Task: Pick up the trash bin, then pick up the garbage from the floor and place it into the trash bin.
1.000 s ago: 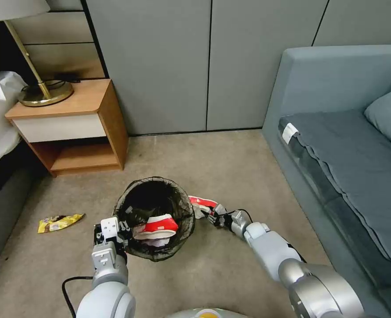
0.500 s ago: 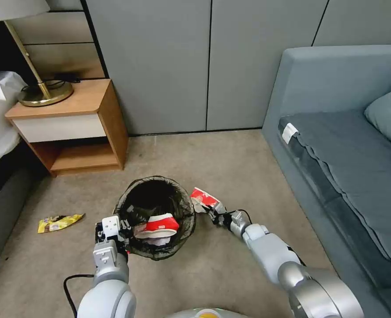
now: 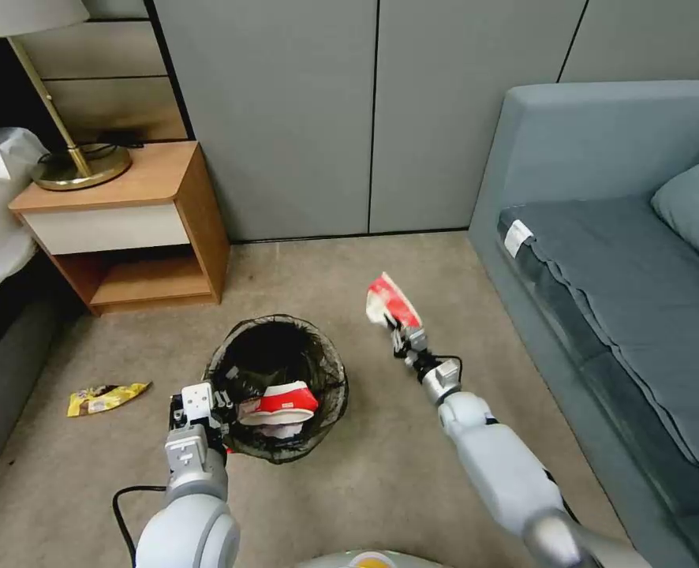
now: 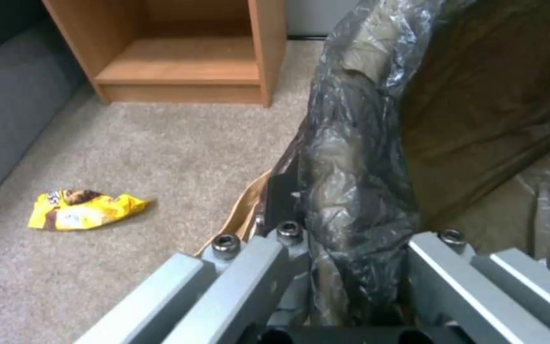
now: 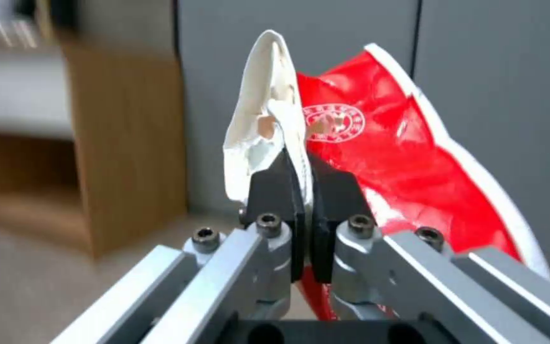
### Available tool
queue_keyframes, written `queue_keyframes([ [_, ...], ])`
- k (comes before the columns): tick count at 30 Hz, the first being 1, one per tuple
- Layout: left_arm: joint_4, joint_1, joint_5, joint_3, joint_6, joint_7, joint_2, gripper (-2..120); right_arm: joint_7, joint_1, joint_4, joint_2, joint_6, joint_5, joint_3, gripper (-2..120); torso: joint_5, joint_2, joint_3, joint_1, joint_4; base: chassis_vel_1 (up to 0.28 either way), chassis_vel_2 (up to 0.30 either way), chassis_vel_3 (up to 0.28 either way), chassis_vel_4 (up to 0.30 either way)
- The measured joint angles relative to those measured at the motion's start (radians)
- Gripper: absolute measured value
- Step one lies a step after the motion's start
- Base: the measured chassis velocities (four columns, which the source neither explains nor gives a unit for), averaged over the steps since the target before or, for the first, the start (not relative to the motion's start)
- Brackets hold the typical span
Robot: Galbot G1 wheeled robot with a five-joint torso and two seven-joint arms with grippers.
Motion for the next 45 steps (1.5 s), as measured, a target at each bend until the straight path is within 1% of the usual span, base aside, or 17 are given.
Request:
queue_keyframes([
  [1,0.004,-0.003,0.000,0.001,0.000,0.000,0.000,0,0.000,-0.030,0.110,-0.012,-0.019,0.019,0.001,0,-0.0004,0.000,0.000,0.000,-0.0003,0.000,0.000,0.000,0.000],
  [2,0.004,-0.003,0.000,0.001,0.000,0.000,0.000,0,0.000,-0.030,0.110,-0.012,-0.019,0.019,0.001,0,-0.0004,0.000,0.000,0.000,-0.0003,0.000,0.000,0.000,0.000],
  [5,0.013,-0.009,0.001,0.005,0.000,0.000,-0.001,0,-0.002,-0.104,0.332,-0.036,-0.058,0.038,-0.020,0,-0.0001,0.000,0.000,0.000,0.0000,0.000,0.000,0.000,0.000],
  [6,0.013,-0.009,0.001,0.005,0.000,0.000,-0.001,0,-0.002,-0.104,0.332,-0.036,-0.058,0.038,-0.020,0,-0.0001,0.000,0.000,0.000,0.0000,0.000,0.000,0.000,0.000],
  [7,0.015,-0.010,0.002,0.007,0.000,0.000,-0.001,0,0.000,-0.132,0.406,-0.044,-0.071,0.037,-0.033,0,-0.0001,0.000,0.000,0.000,0.0000,0.000,0.000,0.000,0.000],
  [10,0.016,-0.010,0.003,0.008,0.000,0.000,-0.002,0,0.004,-0.151,0.451,-0.049,-0.081,0.036,-0.046,0,-0.0004,0.000,0.000,0.000,0.0000,0.000,0.000,0.000,0.000],
  [12,0.020,-0.013,0.005,0.013,0.000,0.000,-0.005,0,0.030,-0.227,0.579,-0.072,-0.108,0.019,-0.132,0,-0.0001,0.000,0.000,0.000,-0.0002,0.000,0.000,0.000,0.000],
  [13,0.020,-0.013,0.005,0.013,0.000,0.000,-0.005,0,0.030,-0.227,0.579,-0.072,-0.108,0.019,-0.132,0,-0.0001,0.000,0.000,0.000,-0.0002,0.000,0.000,0.000,0.000],
  [14,0.020,-0.014,0.006,0.014,0.000,0.000,-0.006,0,0.039,-0.254,0.606,-0.080,-0.109,0.002,-0.175,0,-0.0001,0.000,0.000,0.000,-0.0001,0.000,0.000,0.000,0.000],
  [15,0.020,-0.016,0.006,0.017,0.000,0.000,-0.008,0,0.046,-0.277,0.613,-0.084,-0.108,-0.023,-0.220,0,-0.0002,0.000,0.000,0.000,0.0001,0.000,0.000,0.000,0.000],
  [16,0.020,-0.016,0.006,0.017,0.000,0.000,-0.008,0,0.046,-0.277,0.613,-0.084,-0.108,-0.023,-0.220,0,-0.0002,0.000,0.000,0.000,0.0001,0.000,0.000,0.000,0.000],
  [19,0.022,-0.019,0.012,0.025,0.000,0.000,-0.019,0,0.042,-0.318,0.544,-0.070,-0.076,-0.092,-0.292,0,-0.0001,0.000,0.000,0.000,0.0001,0.000,0.000,0.000,0.000],
  [32,0.015,-0.020,0.012,0.028,0.000,0.000,-0.022,0,0.037,-0.315,0.378,-0.050,-0.041,-0.111,-0.299,0,-0.0002,0.000,0.000,0.000,0.0000,0.000,0.000,0.000,0.000],
  [39,0.015,-0.020,0.014,0.030,0.000,0.000,-0.024,0,0.038,-0.315,0.350,-0.050,-0.048,-0.111,-0.293,0,-0.0002,0.000,0.000,0.000,0.0000,0.000,0.000,0.000,0.000],
  [42,0.015,-0.024,0.014,0.032,0.000,0.000,-0.022,0,0.042,-0.315,0.342,-0.051,-0.053,-0.118,-0.297,13,-0.0001,0.000,0.000,0.000,0.0000,0.000,0.000,0.000,0.000],
  [43,0.015,-0.024,0.014,0.032,0.000,0.000,-0.022,0,0.042,-0.315,0.342,-0.051,-0.053,-0.118,-0.297,13,-0.0001,0.000,0.000,0.000,0.0000,0.000,0.000,0.000,0.000],
  [45,0.015,-0.024,0.014,0.034,0.001,0.000,-0.021,0,0.043,-0.316,0.338,-0.051,-0.053,-0.123,-0.301,24,-0.0002,0.000,0.000,0.000,0.0000,0.000,0.000,0.000,0.000],
])
